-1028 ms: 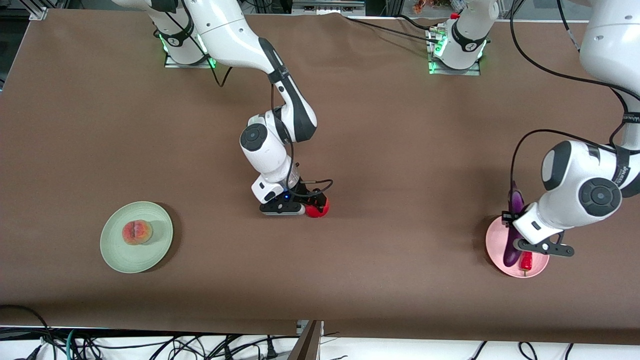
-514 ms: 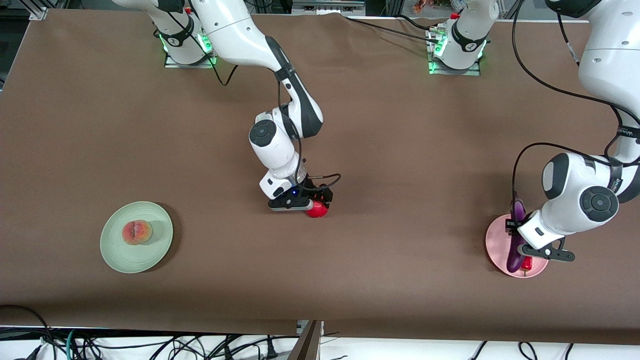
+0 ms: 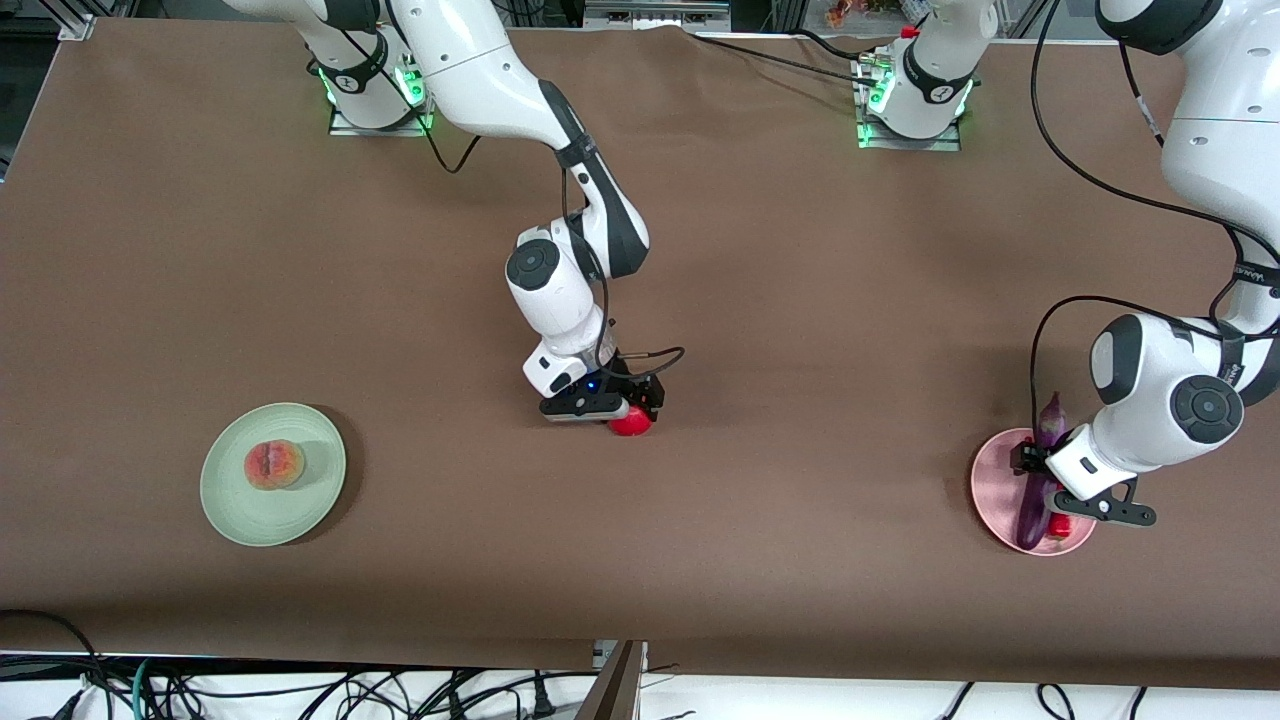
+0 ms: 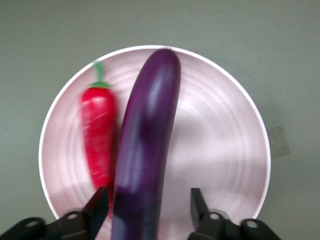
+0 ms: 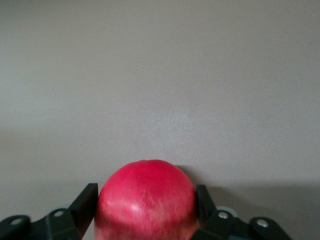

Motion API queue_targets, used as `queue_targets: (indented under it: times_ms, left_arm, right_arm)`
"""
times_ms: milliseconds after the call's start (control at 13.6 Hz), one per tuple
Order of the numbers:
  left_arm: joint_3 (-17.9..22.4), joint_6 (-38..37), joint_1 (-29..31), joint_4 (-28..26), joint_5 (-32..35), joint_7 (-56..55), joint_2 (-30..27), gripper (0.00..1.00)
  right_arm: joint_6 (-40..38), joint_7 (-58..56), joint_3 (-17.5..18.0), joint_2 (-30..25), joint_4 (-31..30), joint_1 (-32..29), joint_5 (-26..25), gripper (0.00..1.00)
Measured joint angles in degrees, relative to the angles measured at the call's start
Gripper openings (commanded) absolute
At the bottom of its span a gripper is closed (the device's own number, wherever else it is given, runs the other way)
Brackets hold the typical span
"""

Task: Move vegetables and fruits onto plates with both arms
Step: 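Place the apple on the green plate while the left gripper withdraws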

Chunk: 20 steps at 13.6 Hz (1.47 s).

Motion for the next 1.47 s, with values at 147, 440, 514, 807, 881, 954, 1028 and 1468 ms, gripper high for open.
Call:
queue_targets:
  times_ms: [147,440,514,807,881,954,1028,1468]
  left_arm:
    - [-0.2,0.0,0.0,0.2,0.0,0.0,-0.1,1.0]
    - [-2.5,-5.6,0.0,1.7,0.0,0.0,-4.3,1.0]
    - [-3.6,-9.0,0.0,2.1,0.0,0.0,-6.5,1.0]
    - [-7.0,-21.5,0.0,2.4,-2.2,-0.4,-16.2,1.0]
    - [-7.0,-23.5,0.0,2.5,-5.2,-0.5,-18.4,1.0]
    - [-7.0,-25.5,0.1,3.0,-8.1,-0.6,-20.6,1.0]
    - [-7.0,-28.1,0.2,4.0,-9.7,-0.6,-22.3,1.0]
    - [-5.1,-41.9,-3.1,14.1,-17.7,-0.6,-28.4,1.0]
  right_arm:
    - [0.1,0.0,0.0,0.0,0.0,0.0,0.0,0.34]
    - [-3.8,-0.4,-4.2,-0.4,0.6,0.3,-1.3,0.34]
    - [-8.8,-1.1,-7.1,-1.0,0.9,0.3,-2.3,0.34]
    - [-25.2,-15.0,-18.1,-4.9,1.0,-2.3,-2.9,0.34]
    - [-27.9,-20.6,-19.2,-5.5,0.9,-4.7,-2.9,0.34]
    - [-29.5,-26.8,-19.8,-5.8,0.7,-7.6,-2.9,0.34]
    - [-30.5,-33.5,-20.0,-5.9,0.4,-10.7,-2.9,0.34]
    - [-32.9,-57.3,-19.9,-5.7,-0.6,-23.6,-2.9,0.34]
